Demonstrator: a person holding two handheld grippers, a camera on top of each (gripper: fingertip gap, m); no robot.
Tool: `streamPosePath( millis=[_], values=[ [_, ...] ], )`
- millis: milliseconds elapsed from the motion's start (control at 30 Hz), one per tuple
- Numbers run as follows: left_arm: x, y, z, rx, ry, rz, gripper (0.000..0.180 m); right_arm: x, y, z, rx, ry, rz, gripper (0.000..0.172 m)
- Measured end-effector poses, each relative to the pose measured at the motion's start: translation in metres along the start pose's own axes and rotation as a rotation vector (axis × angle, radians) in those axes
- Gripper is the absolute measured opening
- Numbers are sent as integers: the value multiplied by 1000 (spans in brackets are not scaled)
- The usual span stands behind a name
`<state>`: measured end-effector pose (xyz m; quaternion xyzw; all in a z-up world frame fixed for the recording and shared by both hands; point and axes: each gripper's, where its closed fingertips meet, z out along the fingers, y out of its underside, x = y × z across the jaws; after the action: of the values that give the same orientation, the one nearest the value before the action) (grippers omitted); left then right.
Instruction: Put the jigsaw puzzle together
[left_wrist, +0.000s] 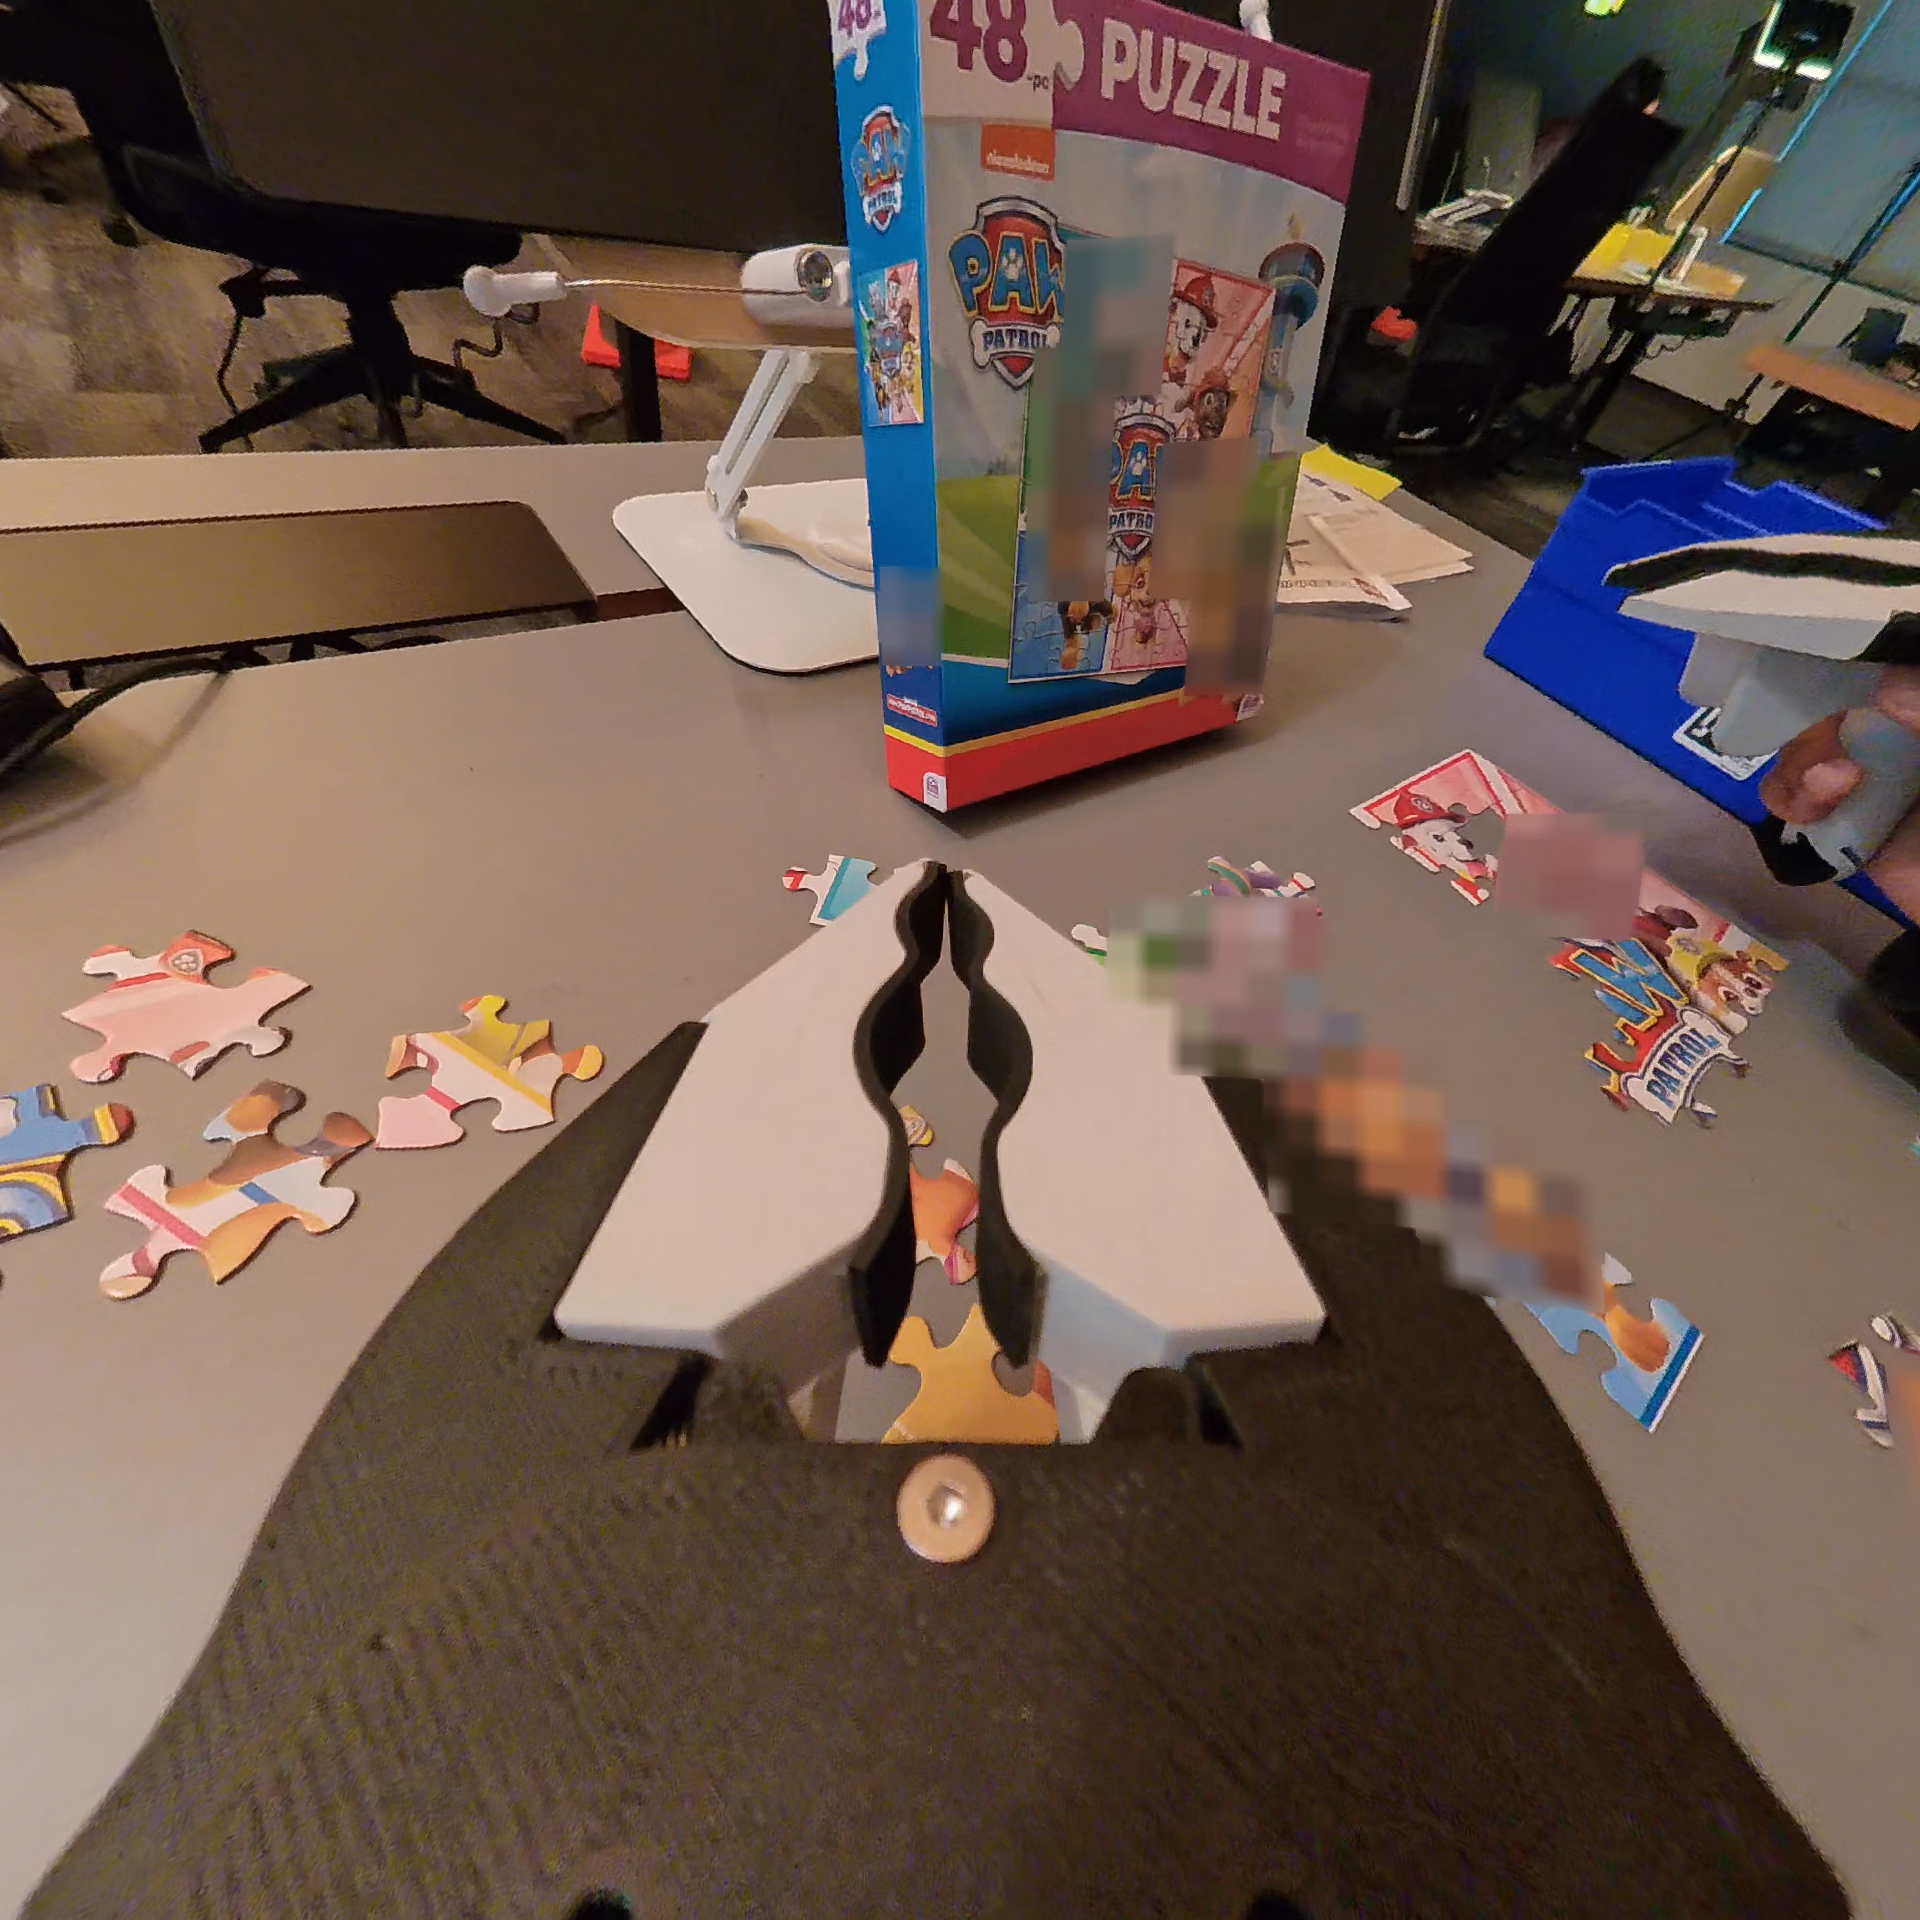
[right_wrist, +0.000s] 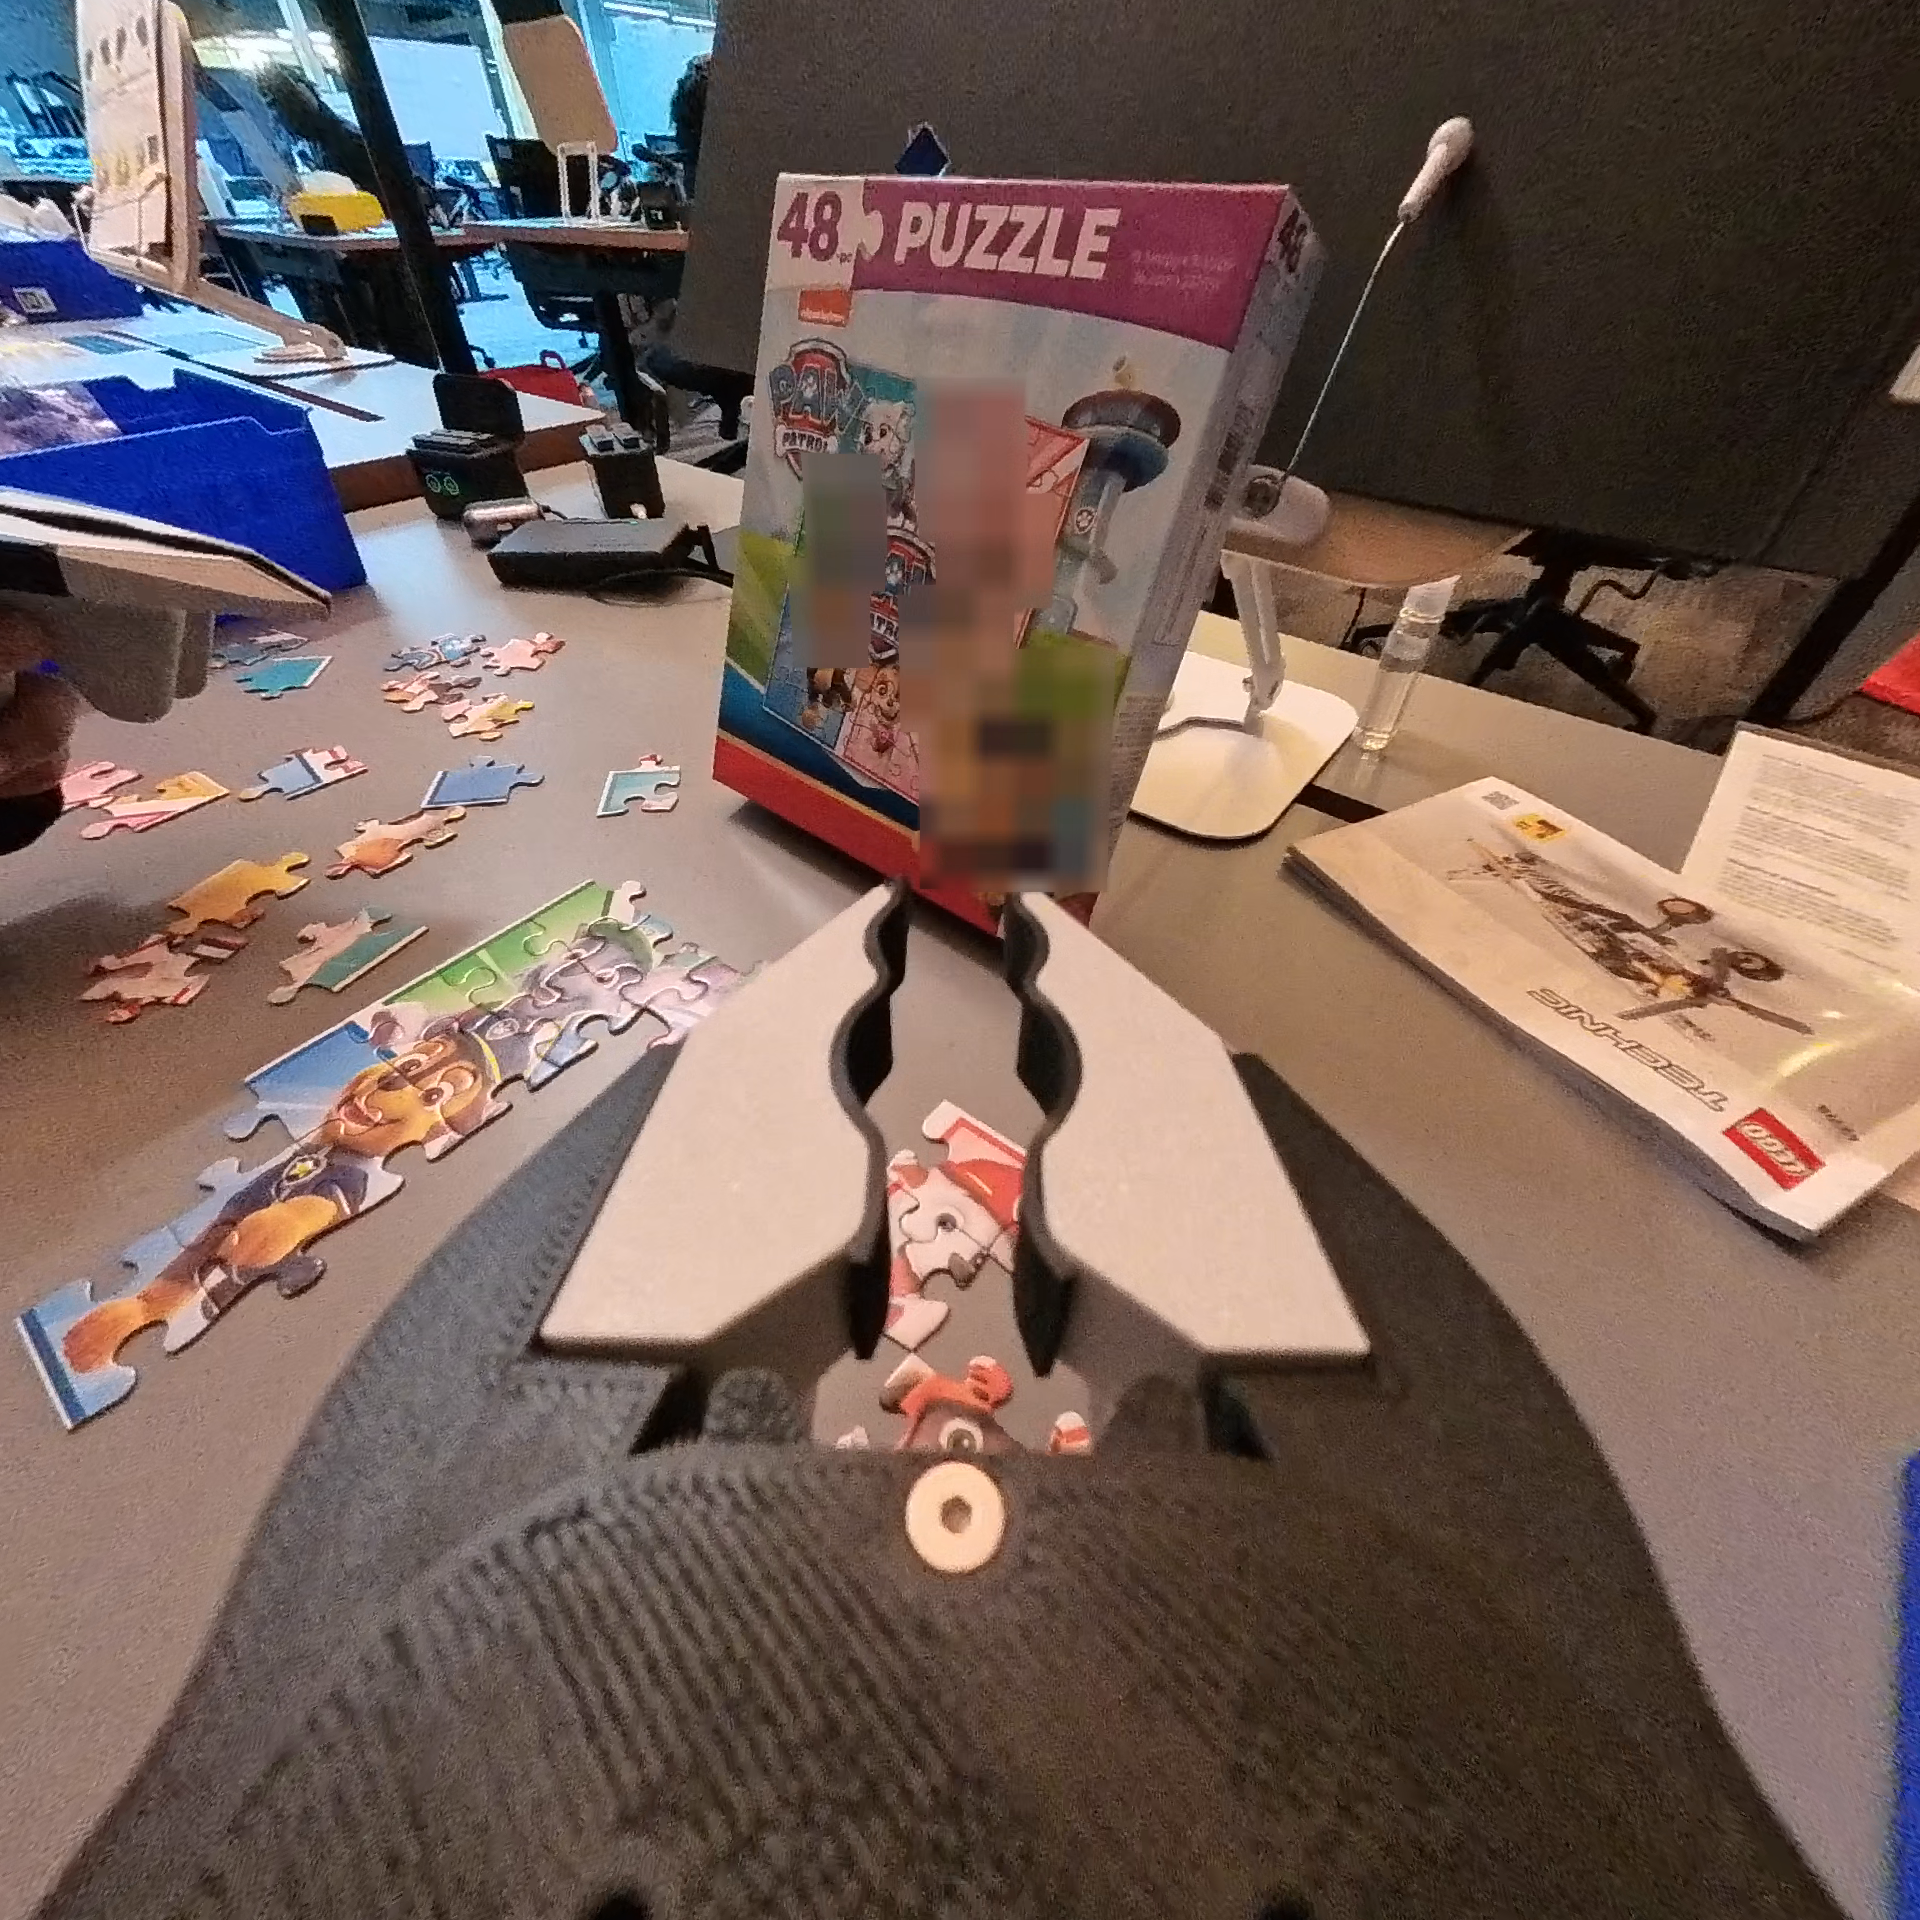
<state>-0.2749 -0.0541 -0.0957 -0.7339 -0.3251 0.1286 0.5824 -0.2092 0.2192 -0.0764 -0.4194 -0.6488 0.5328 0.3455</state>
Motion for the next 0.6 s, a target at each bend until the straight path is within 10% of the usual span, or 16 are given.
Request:
streamPosePath(
  millis=[600],
  values=[
    [2,0,0,9,25,-17,0,0,-7,-3,37,-9,18,14]
  ],
)
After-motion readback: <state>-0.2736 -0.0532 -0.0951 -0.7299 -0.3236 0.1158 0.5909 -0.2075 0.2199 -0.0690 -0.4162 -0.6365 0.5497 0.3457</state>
